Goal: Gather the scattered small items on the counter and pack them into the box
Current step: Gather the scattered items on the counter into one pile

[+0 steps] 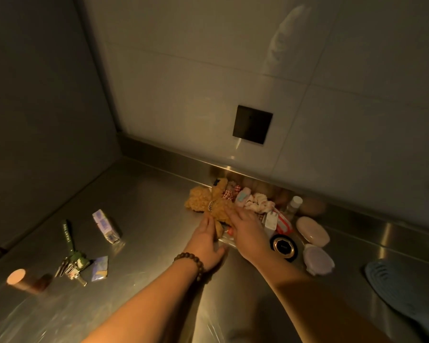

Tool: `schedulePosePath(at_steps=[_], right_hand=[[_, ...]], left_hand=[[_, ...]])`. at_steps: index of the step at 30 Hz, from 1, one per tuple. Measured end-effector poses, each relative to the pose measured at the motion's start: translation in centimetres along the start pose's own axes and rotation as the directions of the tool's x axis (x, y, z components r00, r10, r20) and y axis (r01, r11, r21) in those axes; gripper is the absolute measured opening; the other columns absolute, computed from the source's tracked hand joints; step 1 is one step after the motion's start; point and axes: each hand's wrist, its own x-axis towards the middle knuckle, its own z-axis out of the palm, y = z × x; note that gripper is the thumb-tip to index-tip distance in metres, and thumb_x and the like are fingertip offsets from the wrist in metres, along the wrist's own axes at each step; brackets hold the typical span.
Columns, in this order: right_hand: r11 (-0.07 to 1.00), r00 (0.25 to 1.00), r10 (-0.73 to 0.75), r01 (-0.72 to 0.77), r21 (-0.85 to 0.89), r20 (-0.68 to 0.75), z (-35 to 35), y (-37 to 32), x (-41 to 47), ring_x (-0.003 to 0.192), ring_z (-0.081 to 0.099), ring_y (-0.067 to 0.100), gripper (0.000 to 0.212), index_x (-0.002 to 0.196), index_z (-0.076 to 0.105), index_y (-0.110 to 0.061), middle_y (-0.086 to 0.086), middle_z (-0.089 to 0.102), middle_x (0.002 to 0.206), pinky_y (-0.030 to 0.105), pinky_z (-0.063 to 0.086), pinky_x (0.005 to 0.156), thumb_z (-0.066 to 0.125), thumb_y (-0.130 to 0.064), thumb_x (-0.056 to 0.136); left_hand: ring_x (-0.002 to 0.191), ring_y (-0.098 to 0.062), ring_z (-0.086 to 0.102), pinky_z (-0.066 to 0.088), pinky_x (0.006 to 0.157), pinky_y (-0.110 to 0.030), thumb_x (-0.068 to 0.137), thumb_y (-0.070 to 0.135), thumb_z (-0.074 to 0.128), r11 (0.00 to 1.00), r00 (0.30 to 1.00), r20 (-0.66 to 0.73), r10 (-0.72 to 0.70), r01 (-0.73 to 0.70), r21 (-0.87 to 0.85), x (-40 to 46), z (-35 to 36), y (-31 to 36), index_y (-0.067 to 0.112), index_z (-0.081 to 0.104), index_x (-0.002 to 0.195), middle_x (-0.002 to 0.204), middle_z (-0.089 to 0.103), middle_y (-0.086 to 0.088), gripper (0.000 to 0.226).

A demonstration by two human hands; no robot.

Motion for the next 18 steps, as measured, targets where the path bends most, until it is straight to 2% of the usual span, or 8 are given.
schedulePosePath(at_steps=[3,5,8,10,13,15,18], right_hand=[[1.000,1.000,-0.020,0.020,-0.014,-0.009,-0.6,-1.1,-0.1,0.146,0.011,0.023,0.060,0.150,0.017,-0.029,0.004,0.021,0.158,0.037,0.006,0.117,0.043,-0.023,0.097],[0.999,0.999,-0.001,0.003,0.042,-0.054,-1.2,-2.2,-0.2,0.147,0.007,0.021,0.057,0.150,0.016,-0.031,0.001,0.016,0.159,0.037,0.007,0.117,0.040,-0.029,0.098],[0.996,0.996,-0.046,0.052,0.075,-0.079,-1.8,-4.8,-0.3,0.146,0.008,0.020,0.058,0.150,0.019,-0.027,0.000,0.017,0.158,0.037,0.013,0.117,0.041,-0.031,0.097],[0.990,0.991,-0.101,0.108,0.088,-0.084,-1.5,-7.1,-0.3,0.145,0.014,0.020,0.055,0.148,0.026,-0.023,0.002,0.024,0.155,0.037,0.015,0.117,0.043,-0.028,0.096],[0.983,0.991,-0.127,0.131,0.131,-0.039,-0.5,-10.7,-0.2,0.141,0.024,0.020,0.051,0.144,0.032,-0.024,0.002,0.030,0.152,0.041,0.030,0.114,0.046,-0.027,0.095],[0.978,0.989,-0.148,0.147,0.145,-0.003,0.7,-13.1,-0.3,0.138,0.029,0.020,0.050,0.143,0.032,-0.027,0.001,0.032,0.150,0.039,0.037,0.109,0.047,-0.028,0.095],[0.961,0.977,-0.205,0.189,0.202,0.060,2.6,-16.6,-0.6,0.138,0.028,0.019,0.050,0.143,0.033,-0.029,-0.001,0.030,0.150,0.038,0.039,0.107,0.048,-0.028,0.095]], left_hand=[[0.143,-0.020,0.010,0.018,0.116,-0.036,0.079,0.052,0.056,0.998,1.000,-0.015,0.001,0.000,0.069,-0.4,-1.5,0.1,0.017,-0.002,0.149,0.157,-0.002,-0.005,0.097],[0.137,-0.021,0.025,0.025,0.113,-0.036,0.081,0.048,0.055,0.997,0.994,-0.104,0.027,-0.019,0.073,-1.3,-3.0,0.1,0.016,0.015,0.148,0.154,0.019,-0.006,0.084],[0.118,-0.020,0.047,0.036,0.102,-0.034,0.084,0.039,0.054,0.998,0.970,-0.242,0.035,-0.020,0.067,-3.4,-5.5,-0.3,0.019,0.039,0.135,0.133,0.049,-0.006,0.057],[0.115,-0.022,0.050,0.039,0.099,-0.034,0.086,0.035,0.054,0.994,0.955,-0.294,0.025,0.007,0.105,-4.9,-7.2,-1.1,0.019,0.045,0.131,0.125,0.054,-0.006,0.049],[0.116,-0.023,0.049,0.039,0.099,-0.035,0.088,0.031,0.052,0.989,0.922,-0.388,-0.006,0.062,0.133,-7.5,-9.6,-3.0,0.016,0.048,0.129,0.124,0.054,-0.007,0.044],[0.115,-0.024,0.049,0.039,0.098,-0.036,0.088,0.028,0.051,0.987,0.885,-0.465,-0.021,0.092,0.131,-9.6,-10.9,-4.6,0.015,0.049,0.127,0.123,0.054,-0.008,0.041],[0.108,-0.026,0.052,0.041,0.094,-0.038,0.086,0.023,0.053,0.980,0.814,-0.576,-0.066,0.163,0.118,-13.1,-12.7,-7.3,0.013,0.053,0.121,0.119,0.055,-0.008,0.037]])
